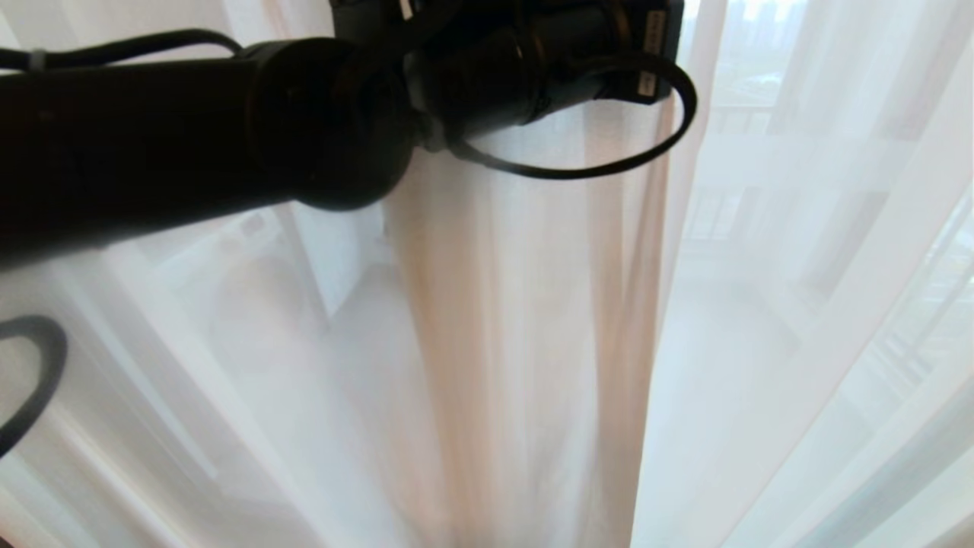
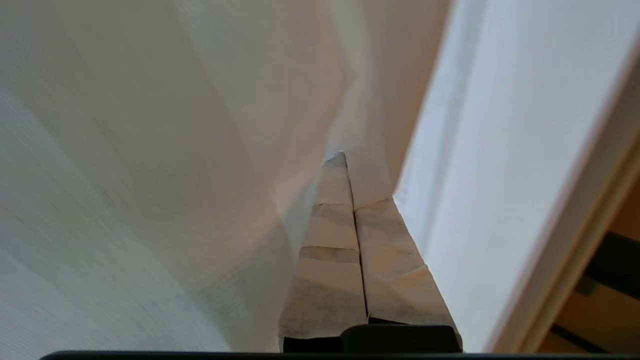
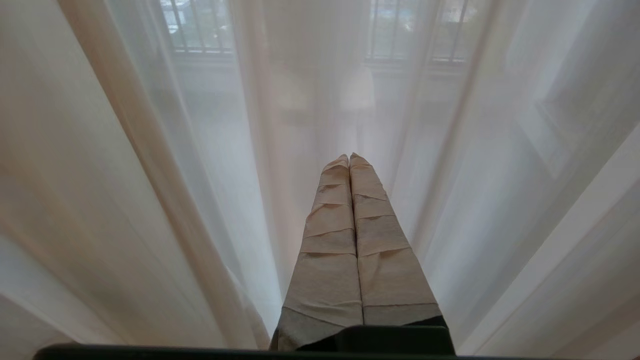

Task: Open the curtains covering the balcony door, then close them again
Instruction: Close the inner curtains on both sides

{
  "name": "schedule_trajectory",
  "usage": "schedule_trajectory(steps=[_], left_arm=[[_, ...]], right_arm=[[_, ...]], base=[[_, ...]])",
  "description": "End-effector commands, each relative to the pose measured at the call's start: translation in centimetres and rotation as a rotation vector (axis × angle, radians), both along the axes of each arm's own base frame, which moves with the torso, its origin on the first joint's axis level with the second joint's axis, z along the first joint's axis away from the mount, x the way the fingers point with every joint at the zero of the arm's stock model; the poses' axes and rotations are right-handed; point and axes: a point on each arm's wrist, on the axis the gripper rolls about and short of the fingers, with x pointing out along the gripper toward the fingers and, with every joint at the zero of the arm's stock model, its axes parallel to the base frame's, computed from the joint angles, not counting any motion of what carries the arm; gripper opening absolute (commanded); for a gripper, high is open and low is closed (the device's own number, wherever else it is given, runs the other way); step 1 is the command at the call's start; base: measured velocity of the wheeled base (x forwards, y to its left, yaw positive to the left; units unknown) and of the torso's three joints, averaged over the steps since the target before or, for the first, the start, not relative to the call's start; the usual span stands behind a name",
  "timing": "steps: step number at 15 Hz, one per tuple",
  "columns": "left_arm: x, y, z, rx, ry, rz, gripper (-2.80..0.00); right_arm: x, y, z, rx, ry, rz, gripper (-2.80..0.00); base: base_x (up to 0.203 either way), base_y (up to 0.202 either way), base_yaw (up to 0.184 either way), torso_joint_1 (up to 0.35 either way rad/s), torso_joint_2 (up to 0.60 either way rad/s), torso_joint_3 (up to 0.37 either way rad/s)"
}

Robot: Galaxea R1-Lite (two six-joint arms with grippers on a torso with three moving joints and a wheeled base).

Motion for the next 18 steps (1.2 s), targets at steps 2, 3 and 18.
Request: schedule_trajectory(steps=[2,3,18], left_arm=[[1.5,4.1,2.0,-0.038,-0.039,0.100,-2.80],[1.9,5.3,2.4,-0.045,-0.047,0.131,-2.80],[-2.1,17.1,-1.6,0.078,0.130,0.547,-2.80]], right_arm=[[0.0,0.0,0.0,0.000,0.000,0.000,-2.80],[0.0,0.0,0.0,0.000,0.000,0.000,-2.80],[0.0,0.0,0.0,0.000,0.000,0.000,-2.80]], base=[[0.000,0.000,0.000,0.000,0.00,0.000],[0.000,0.000,0.000,0.000,0.00,0.000],[0.000,0.000,0.000,0.000,0.00,0.000]])
